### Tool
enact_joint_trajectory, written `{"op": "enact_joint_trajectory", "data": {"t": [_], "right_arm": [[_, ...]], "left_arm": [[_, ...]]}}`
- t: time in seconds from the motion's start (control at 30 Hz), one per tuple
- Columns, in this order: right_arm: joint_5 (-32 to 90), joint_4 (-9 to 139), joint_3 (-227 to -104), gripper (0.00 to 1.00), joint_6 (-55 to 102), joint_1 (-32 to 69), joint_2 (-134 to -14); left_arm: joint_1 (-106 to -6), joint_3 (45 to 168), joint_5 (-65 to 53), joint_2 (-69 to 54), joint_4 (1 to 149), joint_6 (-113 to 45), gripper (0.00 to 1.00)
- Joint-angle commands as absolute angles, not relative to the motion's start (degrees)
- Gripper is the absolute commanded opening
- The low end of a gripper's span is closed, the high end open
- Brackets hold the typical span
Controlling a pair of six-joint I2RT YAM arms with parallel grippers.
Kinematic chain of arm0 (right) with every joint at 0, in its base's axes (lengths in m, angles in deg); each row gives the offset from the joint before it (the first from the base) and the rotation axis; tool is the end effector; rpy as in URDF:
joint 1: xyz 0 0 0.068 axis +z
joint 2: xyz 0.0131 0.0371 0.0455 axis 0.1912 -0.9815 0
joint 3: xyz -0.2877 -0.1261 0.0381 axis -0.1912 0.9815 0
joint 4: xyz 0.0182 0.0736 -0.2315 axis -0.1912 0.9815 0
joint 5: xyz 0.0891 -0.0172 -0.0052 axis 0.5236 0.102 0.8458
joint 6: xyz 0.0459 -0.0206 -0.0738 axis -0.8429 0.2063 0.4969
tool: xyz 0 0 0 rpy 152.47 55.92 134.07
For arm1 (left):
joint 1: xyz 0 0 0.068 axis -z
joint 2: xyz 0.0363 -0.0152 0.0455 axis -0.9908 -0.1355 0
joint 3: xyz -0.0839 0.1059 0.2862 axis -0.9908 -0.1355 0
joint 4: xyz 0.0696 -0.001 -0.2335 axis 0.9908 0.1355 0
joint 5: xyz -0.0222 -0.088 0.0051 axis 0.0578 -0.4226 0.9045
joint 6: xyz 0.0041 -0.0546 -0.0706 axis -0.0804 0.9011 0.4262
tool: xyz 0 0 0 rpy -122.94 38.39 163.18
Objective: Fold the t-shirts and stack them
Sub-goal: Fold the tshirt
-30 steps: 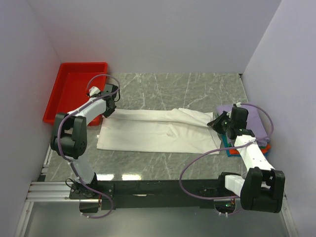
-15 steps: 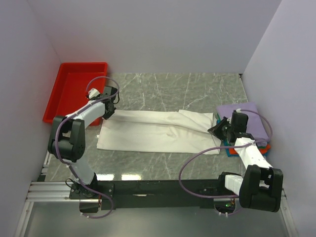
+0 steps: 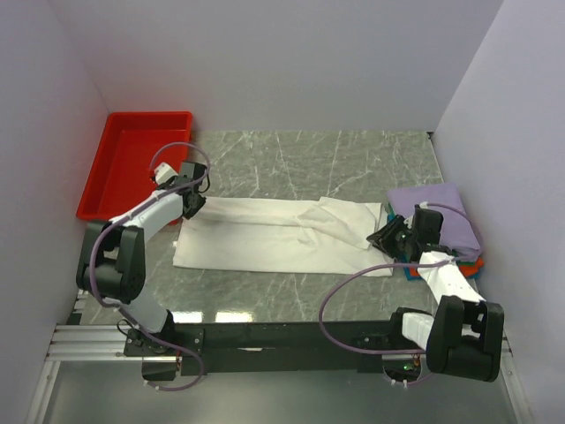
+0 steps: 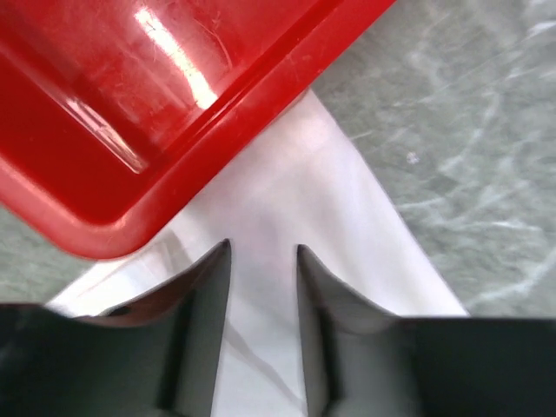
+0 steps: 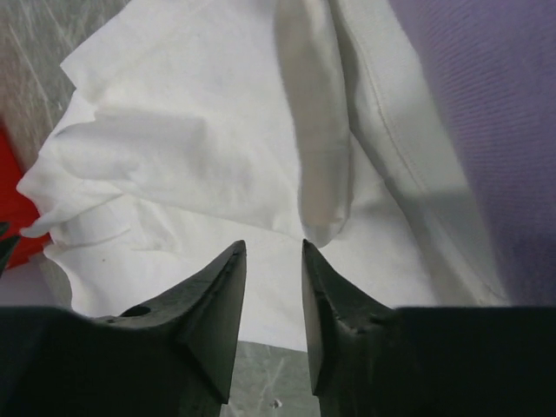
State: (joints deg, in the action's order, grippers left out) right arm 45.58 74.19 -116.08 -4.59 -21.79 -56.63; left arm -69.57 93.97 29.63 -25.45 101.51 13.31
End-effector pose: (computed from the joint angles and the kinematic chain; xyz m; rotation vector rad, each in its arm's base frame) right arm 0.2014 -0.0051 0.1931 0.7442 2.2936 0.7027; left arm 0.3351 -0.0378 0.2230 -1.1039 2.1645 0.0734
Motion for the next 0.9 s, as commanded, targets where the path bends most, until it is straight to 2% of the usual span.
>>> {"op": "enact_joint_trajectory", "data": {"t": [0.0,0.07,0.1,0.37,0.53,0.73,0.87], "right_arm": [[46.99,73.56,-116.38,0.41,-3.29,-22.19,-52.60],[46.99,74.18,-116.91,0.43,-2.85,-22.19,-51.36],[47.17,74.45,-117.26,0.44,-2.76,-22.19,-50.57],[42.88,76.12,-126.48,0.47,-1.18,-19.73,-55.39],[37.25,76.64,-134.90,0.49,-2.06,-17.18,-63.65],[34.78,79.02,-144.14,0.54,-2.32,-17.00,-73.93],[38.38,79.89,-149.95,0.55,-0.84,-16.21,-81.91]], "left_arm": [[-69.38,91.20,28.19,-18.95,96.93,12.07,0.43],[-69.38,89.62,27.75,-16.32,95.87,11.63,0.51],[-69.30,89.26,27.57,-15.61,95.69,11.45,0.52],[-66.58,92.50,25.81,-17.35,96.31,10.14,0.47],[-62.01,96.55,22.22,-22.01,94.47,8.48,0.41],[-55.94,102.96,11.06,-29.57,87.27,2.07,0.46],[-51.64,108.58,4.38,-35.97,82.70,-0.76,0.50]]}}
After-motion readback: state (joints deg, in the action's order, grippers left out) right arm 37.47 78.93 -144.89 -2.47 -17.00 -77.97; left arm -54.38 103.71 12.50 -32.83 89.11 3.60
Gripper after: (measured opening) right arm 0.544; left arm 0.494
